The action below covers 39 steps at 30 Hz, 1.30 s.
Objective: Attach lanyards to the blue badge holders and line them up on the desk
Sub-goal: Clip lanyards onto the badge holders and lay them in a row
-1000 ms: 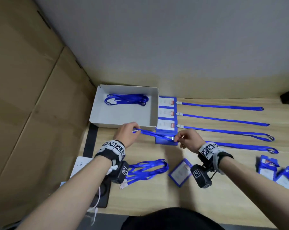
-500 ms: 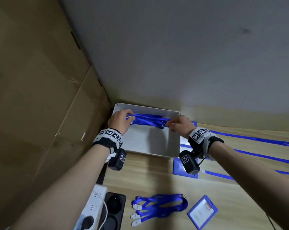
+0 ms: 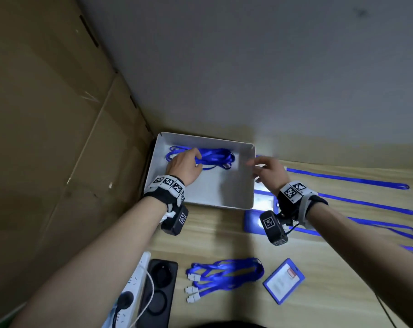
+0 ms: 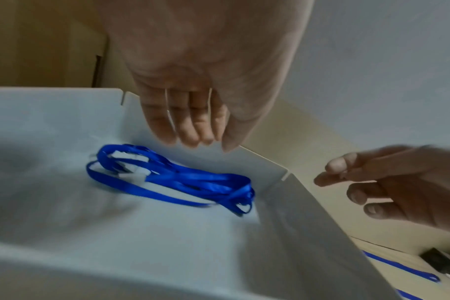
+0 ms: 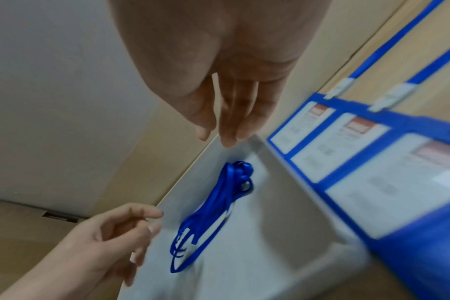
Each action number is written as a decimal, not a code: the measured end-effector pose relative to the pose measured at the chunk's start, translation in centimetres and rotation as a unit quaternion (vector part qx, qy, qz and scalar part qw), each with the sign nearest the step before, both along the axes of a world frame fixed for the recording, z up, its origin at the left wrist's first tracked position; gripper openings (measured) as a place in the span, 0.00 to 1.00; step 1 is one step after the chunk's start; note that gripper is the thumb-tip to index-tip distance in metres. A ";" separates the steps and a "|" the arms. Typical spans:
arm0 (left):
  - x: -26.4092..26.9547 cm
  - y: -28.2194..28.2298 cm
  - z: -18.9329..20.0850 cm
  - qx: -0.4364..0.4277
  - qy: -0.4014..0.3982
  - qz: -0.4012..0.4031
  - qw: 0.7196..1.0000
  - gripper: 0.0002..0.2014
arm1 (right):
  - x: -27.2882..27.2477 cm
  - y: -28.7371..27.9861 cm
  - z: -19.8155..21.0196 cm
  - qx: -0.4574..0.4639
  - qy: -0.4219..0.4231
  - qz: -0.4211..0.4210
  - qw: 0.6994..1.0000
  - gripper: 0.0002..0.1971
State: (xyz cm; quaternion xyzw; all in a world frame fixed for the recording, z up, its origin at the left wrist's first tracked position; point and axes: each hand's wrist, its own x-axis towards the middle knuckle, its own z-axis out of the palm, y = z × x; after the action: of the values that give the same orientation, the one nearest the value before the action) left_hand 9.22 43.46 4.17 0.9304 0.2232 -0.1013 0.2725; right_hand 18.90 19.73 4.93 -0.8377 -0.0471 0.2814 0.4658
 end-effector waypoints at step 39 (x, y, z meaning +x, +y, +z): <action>-25.2 -11.5 -7.5 0.009 0.093 -0.122 0.988 0.06 | -22.8 -6.6 -3.7 -0.124 0.087 0.213 0.965 0.15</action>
State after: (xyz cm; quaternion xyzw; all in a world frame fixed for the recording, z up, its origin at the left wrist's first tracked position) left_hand -15.99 31.99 -3.30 0.9394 0.1338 -0.2181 0.2283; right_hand -3.94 13.14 1.24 -0.8320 -0.1488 0.4493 0.2896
